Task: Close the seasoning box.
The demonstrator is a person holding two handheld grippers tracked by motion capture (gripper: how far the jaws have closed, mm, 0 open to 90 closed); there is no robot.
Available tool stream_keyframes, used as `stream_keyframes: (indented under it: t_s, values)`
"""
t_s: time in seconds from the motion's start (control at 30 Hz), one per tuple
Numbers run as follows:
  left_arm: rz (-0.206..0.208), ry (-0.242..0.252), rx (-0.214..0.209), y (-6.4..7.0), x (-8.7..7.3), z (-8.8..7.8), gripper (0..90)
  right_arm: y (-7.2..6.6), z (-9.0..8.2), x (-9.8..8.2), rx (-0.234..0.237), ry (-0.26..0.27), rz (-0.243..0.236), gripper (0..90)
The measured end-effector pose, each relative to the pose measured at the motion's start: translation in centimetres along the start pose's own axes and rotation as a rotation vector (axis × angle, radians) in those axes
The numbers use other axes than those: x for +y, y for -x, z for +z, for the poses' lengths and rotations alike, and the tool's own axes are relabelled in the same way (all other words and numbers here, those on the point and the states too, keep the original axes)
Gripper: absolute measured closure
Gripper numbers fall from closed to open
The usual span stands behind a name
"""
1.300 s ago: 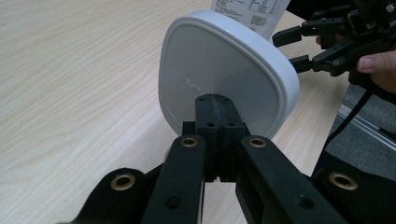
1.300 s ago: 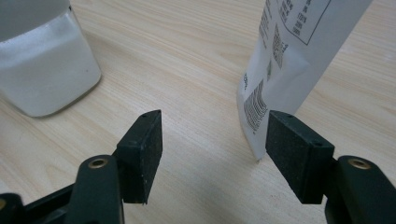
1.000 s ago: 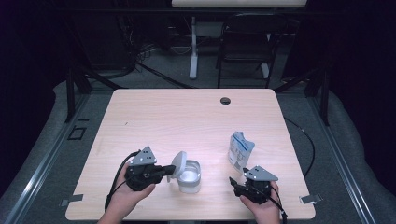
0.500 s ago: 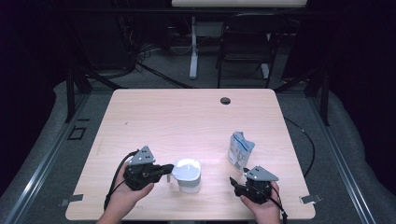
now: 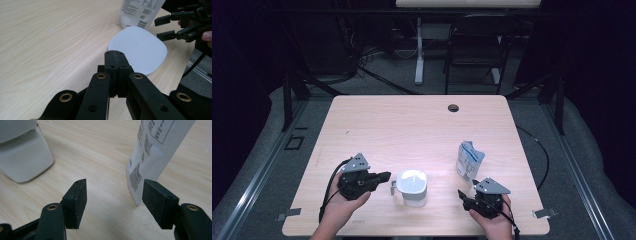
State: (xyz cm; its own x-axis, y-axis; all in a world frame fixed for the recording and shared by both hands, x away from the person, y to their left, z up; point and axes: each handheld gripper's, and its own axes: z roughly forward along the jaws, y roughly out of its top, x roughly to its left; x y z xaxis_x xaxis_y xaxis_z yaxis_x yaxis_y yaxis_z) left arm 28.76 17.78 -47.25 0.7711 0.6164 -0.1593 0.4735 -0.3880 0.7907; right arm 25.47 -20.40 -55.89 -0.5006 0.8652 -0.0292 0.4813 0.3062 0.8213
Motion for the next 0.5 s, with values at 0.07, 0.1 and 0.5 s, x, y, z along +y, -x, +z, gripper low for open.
stream_keyframes:
  t_s: [0.07, 0.1, 0.5]
  values:
    - [-0.012, 0.0, 0.008, -0.4, -0.2, 0.0, 90.0, 0.0, 0.0, 0.0, 0.001, -0.003, 0.0, 36.4]
    - [-0.021, 0.003, 0.011, -0.6, -0.3, 0.0, 90.0, 0.0, 0.0, 0.0, 0.003, -0.004, 0.001, 36.4]
    - [-0.098, -0.005, 0.068, -3.4, -2.0, 0.2, 90.0, 0.0, 0.1, -0.1, -0.002, -0.017, -0.006, 36.4]
